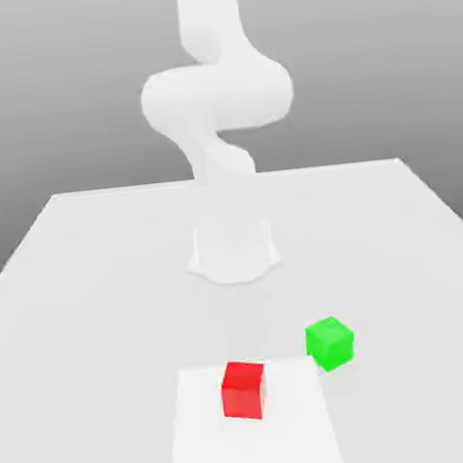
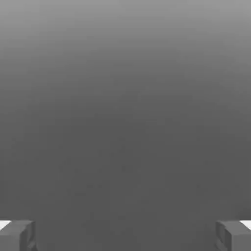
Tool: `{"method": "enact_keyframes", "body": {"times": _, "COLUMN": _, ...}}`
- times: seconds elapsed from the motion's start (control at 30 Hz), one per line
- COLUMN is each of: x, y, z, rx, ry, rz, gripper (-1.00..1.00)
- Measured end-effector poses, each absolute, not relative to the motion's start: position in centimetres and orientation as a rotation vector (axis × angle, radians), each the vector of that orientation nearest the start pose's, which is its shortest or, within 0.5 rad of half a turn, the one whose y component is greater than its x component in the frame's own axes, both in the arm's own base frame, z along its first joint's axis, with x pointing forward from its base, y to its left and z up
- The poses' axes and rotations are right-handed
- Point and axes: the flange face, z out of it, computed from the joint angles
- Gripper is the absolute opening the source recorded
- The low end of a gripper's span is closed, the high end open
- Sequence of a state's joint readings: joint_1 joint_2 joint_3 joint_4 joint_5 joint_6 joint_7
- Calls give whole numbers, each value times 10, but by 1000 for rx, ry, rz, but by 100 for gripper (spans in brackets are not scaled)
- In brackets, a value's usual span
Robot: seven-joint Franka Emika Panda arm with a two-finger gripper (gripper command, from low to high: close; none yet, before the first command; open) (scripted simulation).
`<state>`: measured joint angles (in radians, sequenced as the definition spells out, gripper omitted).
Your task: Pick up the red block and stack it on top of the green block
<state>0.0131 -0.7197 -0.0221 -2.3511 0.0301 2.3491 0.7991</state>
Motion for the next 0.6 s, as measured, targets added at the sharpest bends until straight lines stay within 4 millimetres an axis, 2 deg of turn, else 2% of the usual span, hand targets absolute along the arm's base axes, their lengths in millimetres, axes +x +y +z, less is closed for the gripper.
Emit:
{"method": "enact_keyframes", "body": {"times": 0.13, "x": 423, "y": -9, "z": 562, "rx": -2506, "ry": 1153, "rz": -680, "gripper": 0}}
{"method": "enact_keyframes", "body": {"times": 0.2, "x": 436, "y": -8, "z": 513, "rx": -2531, "ry": 1195, "rz": -577, "gripper": 0}}
{"method": "enact_keyframes", "body": {"times": 0.3, "x": 444, "y": -5, "z": 438, "rx": -2571, "ry": 1262, "rz": -429, "gripper": 0}}
{"method": "enact_keyframes", "body": {"times": 0.43, "x": 434, "y": -1, "z": 338, "rx": -2634, "ry": 1362, "rz": -240, "gripper": 0}}
{"method": "enact_keyframes", "body": {"times": 0.6, "x": 394, "y": -4, "z": 234, "rx": -2718, "ry": 1499, "rz": -47, "gripper": 0}}
